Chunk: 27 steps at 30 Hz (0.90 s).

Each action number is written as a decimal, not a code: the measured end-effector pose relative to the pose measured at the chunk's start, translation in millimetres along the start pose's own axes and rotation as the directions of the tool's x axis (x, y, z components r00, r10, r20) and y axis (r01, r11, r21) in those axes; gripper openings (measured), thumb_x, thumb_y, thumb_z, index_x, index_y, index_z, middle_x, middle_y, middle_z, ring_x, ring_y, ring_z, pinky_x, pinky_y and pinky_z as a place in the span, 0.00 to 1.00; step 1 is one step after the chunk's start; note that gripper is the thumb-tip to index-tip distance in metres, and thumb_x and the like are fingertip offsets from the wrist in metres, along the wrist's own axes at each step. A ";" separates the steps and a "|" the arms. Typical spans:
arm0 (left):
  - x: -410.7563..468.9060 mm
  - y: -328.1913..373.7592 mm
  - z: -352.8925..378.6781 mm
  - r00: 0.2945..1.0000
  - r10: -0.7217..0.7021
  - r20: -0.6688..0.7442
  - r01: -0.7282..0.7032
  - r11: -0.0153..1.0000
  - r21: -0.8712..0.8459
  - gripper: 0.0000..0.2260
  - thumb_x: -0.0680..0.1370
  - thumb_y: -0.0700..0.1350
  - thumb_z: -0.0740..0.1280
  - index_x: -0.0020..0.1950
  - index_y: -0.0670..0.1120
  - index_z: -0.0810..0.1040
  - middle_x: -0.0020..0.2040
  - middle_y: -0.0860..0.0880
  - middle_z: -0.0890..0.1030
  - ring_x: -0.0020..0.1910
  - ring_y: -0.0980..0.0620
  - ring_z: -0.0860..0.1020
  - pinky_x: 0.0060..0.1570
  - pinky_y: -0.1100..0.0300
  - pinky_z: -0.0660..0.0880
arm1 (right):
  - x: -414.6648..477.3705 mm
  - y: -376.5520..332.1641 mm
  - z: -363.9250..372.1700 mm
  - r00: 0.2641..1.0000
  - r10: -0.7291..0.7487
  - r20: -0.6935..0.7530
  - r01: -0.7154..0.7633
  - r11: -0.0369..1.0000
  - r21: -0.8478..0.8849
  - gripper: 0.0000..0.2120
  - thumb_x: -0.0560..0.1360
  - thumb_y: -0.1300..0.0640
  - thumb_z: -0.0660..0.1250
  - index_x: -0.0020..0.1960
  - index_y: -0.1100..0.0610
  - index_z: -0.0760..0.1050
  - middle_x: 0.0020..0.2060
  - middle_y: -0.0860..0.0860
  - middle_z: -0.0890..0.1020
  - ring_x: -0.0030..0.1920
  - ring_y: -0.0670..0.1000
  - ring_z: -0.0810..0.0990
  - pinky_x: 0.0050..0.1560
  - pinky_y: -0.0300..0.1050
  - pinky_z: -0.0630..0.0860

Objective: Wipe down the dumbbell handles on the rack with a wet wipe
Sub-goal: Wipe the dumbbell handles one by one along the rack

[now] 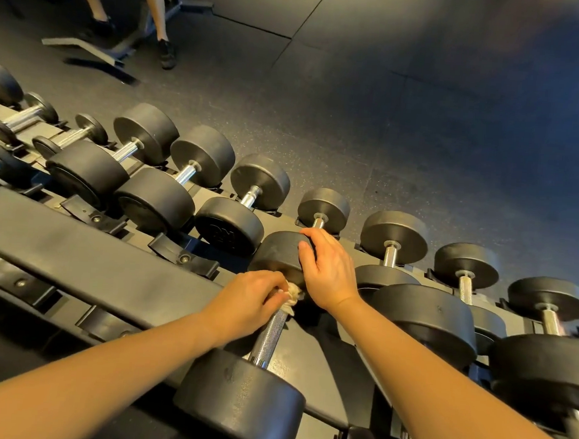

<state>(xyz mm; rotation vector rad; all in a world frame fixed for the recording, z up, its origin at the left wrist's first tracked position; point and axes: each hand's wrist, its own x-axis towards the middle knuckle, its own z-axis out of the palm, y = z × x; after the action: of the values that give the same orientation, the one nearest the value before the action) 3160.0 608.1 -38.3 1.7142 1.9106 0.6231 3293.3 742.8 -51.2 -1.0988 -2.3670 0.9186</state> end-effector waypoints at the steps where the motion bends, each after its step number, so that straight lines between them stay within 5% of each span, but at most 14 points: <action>1: -0.7 -0.3 0.4 0.998 -0.059 0.011 0.060 0.998 -0.033 0.04 0.82 0.50 0.68 0.48 0.52 0.79 0.37 0.62 0.75 0.40 0.64 0.76 0.38 0.71 0.69 | -0.4 0.1 -0.3 1.000 -0.003 -0.002 0.003 1.000 0.001 0.13 0.85 0.48 0.56 0.64 0.50 0.74 0.55 0.47 0.80 0.54 0.48 0.78 0.52 0.47 0.76; 7: 9.5 1.9 10.4 0.843 -0.496 0.208 0.538 0.773 -0.337 0.14 0.81 0.45 0.66 0.35 0.45 0.75 0.29 0.50 0.72 0.29 0.58 0.69 0.34 0.57 0.66 | -0.9 0.1 -0.3 1.000 -0.009 -0.009 0.009 1.000 0.011 0.13 0.84 0.48 0.56 0.63 0.50 0.75 0.54 0.47 0.80 0.53 0.46 0.78 0.51 0.46 0.77; 13: 17.8 9.0 9.5 0.480 -0.728 0.490 0.839 0.216 -0.500 0.12 0.83 0.45 0.62 0.40 0.45 0.73 0.31 0.48 0.69 0.25 0.55 0.63 0.22 0.64 0.59 | -1.6 -0.7 -1.1 1.000 0.000 -0.009 0.001 1.000 0.029 0.13 0.85 0.49 0.57 0.64 0.51 0.75 0.54 0.47 0.80 0.54 0.46 0.77 0.53 0.44 0.76; 15: 15.1 5.4 15.0 0.395 -0.724 0.565 0.880 0.122 -0.459 0.14 0.84 0.48 0.61 0.39 0.44 0.72 0.29 0.49 0.69 0.24 0.55 0.63 0.22 0.64 0.60 | -2.1 -0.7 -0.7 1.000 0.008 -0.007 -0.008 0.999 0.032 0.13 0.85 0.49 0.57 0.64 0.51 0.74 0.55 0.47 0.80 0.54 0.45 0.77 0.53 0.43 0.75; 21: 14.5 -8.4 17.6 0.409 -0.788 0.461 0.809 0.080 -0.582 0.07 0.78 0.43 0.74 0.48 0.39 0.82 0.31 0.45 0.78 0.25 0.54 0.72 0.23 0.63 0.70 | -2.1 -0.3 0.8 1.000 0.016 -0.001 -0.016 0.999 0.031 0.16 0.84 0.46 0.55 0.65 0.51 0.74 0.55 0.47 0.80 0.55 0.44 0.77 0.55 0.42 0.75; 27: 16.3 0.6 9.5 0.483 -0.734 0.478 0.743 0.055 -0.667 0.06 0.77 0.34 0.66 0.52 0.39 0.80 0.42 0.42 0.78 0.35 0.51 0.76 0.37 0.61 0.76 | -1.3 -1.6 -1.5 1.000 -0.005 -0.017 0.006 0.999 0.038 0.16 0.83 0.48 0.56 0.63 0.52 0.75 0.52 0.47 0.80 0.52 0.46 0.77 0.50 0.44 0.76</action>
<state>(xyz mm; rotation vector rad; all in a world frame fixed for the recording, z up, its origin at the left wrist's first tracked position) 3165.1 624.4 -46.2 -0.0300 1.6795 0.8409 3294.2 741.6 -49.2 -1.0810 -2.3285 0.9449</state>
